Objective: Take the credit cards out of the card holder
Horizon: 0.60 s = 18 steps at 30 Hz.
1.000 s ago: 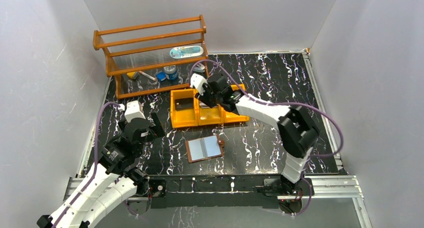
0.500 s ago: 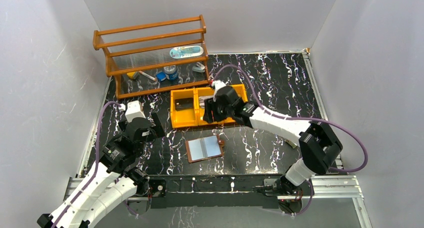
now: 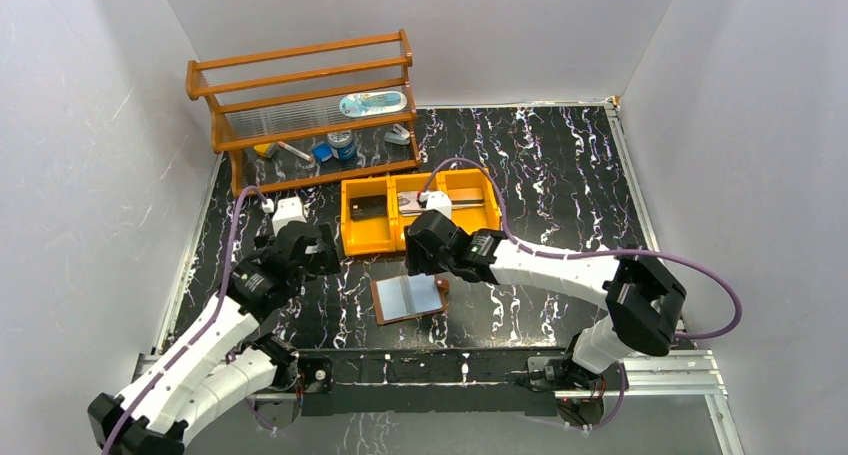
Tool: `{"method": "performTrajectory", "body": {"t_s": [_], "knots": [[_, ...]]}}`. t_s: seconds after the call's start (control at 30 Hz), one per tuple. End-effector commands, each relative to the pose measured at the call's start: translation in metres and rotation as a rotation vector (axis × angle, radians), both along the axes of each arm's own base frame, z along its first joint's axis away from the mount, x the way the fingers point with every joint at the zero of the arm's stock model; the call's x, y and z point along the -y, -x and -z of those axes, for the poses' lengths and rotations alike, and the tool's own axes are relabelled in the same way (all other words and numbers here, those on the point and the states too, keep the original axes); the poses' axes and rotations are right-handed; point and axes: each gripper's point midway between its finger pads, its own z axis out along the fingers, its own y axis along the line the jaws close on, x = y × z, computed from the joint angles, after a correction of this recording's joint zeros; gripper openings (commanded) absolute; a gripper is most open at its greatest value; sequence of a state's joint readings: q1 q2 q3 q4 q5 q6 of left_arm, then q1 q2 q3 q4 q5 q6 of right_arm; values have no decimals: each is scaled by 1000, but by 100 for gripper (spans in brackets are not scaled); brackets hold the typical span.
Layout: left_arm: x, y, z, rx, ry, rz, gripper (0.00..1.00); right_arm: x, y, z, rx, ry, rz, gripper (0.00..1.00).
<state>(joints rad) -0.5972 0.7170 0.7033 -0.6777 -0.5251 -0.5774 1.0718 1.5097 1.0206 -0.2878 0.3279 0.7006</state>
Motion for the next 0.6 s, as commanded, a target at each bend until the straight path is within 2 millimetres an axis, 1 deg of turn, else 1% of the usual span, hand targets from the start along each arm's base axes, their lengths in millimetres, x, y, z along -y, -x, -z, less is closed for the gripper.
{"method": "performTrajectory", "body": {"t_s": [0.0,0.07,0.17,0.27,0.37,0.57], "knots": [[3,-7,5,-49,40,2,98,-4,-3,-10,12,-38,77,63],[-4,-11,8,-67,60,-32,98,-9,1,-11,2,-51,68,63],[-15,-17,11,-77,102,-93,98,-22,9,-9,-18,-86,31,63],[-29,-20,12,-79,118,-162,98,-32,16,-3,-38,-84,1,62],[-44,-19,5,-55,86,-230,98,-43,21,4,-51,-57,-29,61],[-50,-17,-8,25,98,-257,98,-62,30,19,-69,0,-87,62]]}}
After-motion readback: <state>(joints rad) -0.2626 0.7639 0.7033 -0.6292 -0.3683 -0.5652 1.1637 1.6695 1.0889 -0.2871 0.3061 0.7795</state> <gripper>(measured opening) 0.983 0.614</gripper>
